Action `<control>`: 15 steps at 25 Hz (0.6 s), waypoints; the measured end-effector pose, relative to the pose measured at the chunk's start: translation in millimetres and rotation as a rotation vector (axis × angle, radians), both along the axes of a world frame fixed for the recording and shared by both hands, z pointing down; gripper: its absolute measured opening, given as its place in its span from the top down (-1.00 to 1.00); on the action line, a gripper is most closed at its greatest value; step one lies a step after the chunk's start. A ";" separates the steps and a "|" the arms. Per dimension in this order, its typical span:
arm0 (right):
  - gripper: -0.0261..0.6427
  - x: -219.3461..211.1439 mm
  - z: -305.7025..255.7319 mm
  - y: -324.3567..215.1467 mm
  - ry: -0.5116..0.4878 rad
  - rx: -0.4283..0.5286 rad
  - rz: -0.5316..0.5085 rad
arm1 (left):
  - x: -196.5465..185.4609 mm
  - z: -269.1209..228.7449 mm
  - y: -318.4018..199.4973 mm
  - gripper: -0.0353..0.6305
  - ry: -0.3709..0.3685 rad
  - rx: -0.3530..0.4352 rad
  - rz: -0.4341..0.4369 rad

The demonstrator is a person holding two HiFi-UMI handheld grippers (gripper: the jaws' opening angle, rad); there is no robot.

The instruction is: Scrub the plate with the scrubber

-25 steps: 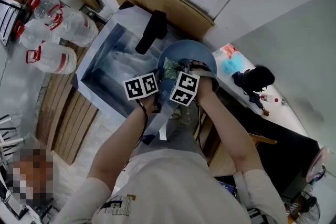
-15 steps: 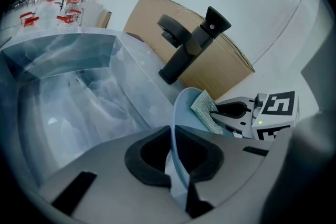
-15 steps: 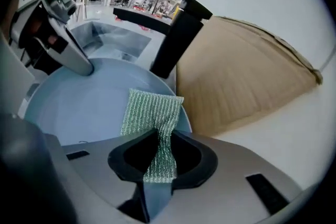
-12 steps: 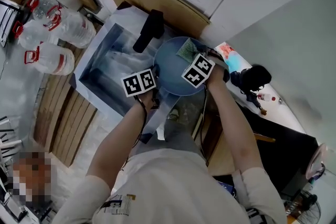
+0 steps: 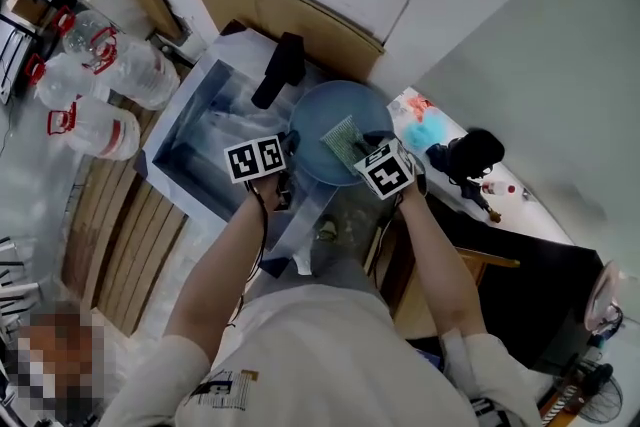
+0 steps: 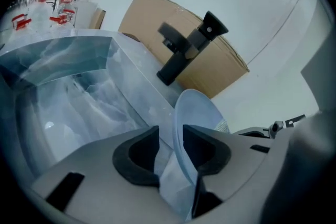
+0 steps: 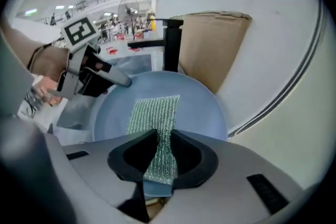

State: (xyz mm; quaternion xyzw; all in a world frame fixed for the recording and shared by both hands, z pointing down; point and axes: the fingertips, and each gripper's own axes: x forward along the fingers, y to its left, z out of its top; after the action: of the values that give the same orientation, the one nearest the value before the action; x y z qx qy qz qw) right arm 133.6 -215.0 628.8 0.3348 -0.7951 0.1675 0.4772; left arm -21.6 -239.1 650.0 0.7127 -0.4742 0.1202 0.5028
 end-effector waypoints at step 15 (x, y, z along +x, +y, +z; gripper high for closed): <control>0.71 -59.5 -190.6 25.9 -0.472 0.375 0.192 | -67.3 -182.0 28.8 0.70 -0.138 0.439 0.080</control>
State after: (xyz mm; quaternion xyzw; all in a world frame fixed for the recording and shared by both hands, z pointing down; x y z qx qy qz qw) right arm 74.1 -189.1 438.2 0.4424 -0.8656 0.1356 0.1915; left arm -88.8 -210.3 468.0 0.8132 -0.4936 0.0822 0.2971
